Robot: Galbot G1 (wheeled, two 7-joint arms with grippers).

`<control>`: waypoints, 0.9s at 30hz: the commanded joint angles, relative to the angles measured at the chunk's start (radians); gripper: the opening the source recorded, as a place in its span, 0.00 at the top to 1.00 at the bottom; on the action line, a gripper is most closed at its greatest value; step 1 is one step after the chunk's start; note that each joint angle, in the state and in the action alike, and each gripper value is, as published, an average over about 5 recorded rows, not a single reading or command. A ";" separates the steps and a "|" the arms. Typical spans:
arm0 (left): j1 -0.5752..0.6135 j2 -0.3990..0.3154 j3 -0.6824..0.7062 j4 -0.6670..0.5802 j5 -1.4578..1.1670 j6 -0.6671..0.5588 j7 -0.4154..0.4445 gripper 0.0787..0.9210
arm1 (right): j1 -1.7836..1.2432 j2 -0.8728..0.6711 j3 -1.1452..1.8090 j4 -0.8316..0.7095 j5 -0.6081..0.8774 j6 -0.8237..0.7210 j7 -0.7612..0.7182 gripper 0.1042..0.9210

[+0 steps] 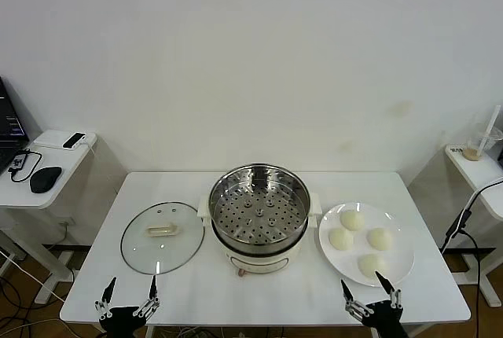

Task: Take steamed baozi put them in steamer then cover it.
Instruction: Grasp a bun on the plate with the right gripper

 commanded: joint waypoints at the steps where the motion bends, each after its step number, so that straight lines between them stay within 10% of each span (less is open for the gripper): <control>1: -0.014 -0.003 -0.012 -0.046 0.019 0.087 -0.004 0.12 | 0.061 -0.018 0.054 -0.022 -0.086 -0.011 0.000 0.12; 15: -0.037 -0.002 -0.040 -0.059 0.035 0.081 0.026 0.12 | 0.306 -0.408 0.168 -0.137 -0.412 -0.221 -0.312 0.12; 27: -0.059 -0.017 -0.058 -0.049 0.071 0.062 0.045 0.12 | 0.846 -0.761 -0.293 -0.455 -0.521 -0.198 -0.590 0.12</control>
